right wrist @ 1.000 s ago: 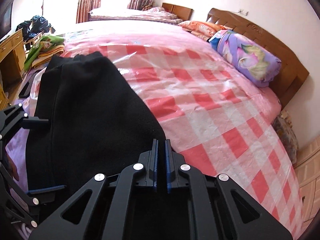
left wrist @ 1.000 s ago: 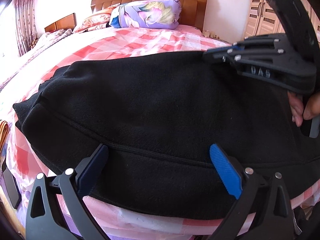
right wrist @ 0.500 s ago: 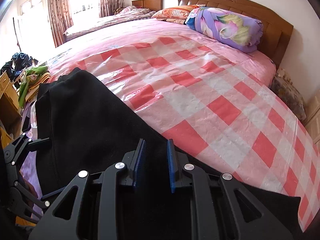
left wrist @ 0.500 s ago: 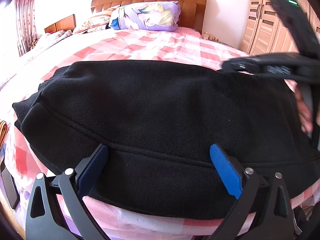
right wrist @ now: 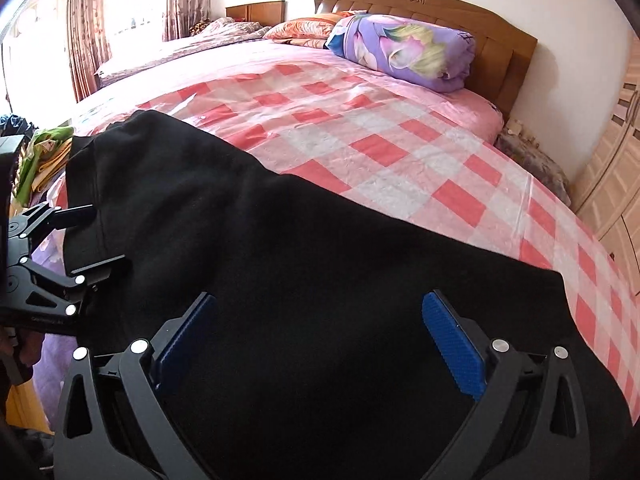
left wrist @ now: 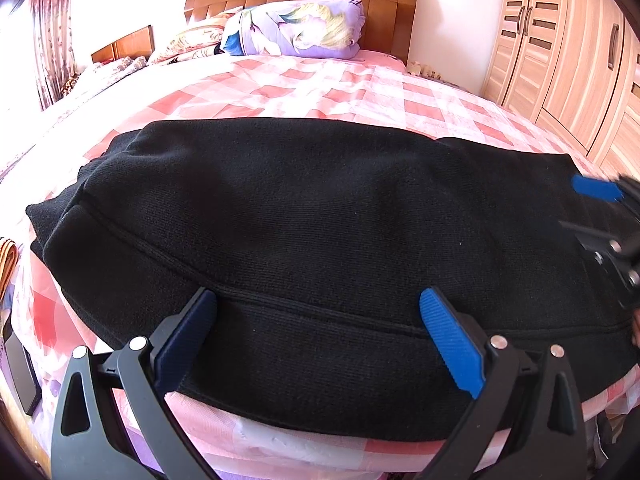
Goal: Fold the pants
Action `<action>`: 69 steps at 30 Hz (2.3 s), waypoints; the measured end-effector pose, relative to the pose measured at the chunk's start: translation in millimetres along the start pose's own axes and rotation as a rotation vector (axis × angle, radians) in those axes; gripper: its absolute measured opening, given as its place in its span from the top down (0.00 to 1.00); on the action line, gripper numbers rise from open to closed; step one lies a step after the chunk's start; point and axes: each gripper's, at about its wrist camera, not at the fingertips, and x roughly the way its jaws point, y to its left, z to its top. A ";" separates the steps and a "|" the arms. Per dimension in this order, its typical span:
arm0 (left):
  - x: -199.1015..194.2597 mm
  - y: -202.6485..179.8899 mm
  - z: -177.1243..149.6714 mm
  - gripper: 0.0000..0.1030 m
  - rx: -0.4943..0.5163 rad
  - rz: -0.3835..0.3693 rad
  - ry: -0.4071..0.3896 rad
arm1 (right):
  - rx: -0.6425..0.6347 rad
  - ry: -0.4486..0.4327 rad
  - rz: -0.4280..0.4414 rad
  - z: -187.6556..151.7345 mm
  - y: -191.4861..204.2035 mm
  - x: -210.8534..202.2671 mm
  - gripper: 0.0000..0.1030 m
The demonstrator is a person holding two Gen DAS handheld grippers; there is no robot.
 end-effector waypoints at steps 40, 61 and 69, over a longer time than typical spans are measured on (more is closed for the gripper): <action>34.7 -301.1 81.4 0.02 0.459 -0.216 0.088 | 0.569 0.034 -0.510 -225.5 -208.1 -147.7 0.04; 51.1 -342.1 54.6 0.02 0.460 -0.194 0.099 | 0.698 -0.084 -0.635 -339.8 -103.4 -267.0 0.05; 11.0 -417.7 40.7 0.02 0.509 -0.334 -0.029 | 1.169 0.043 -1.185 -464.2 -73.0 -399.7 0.05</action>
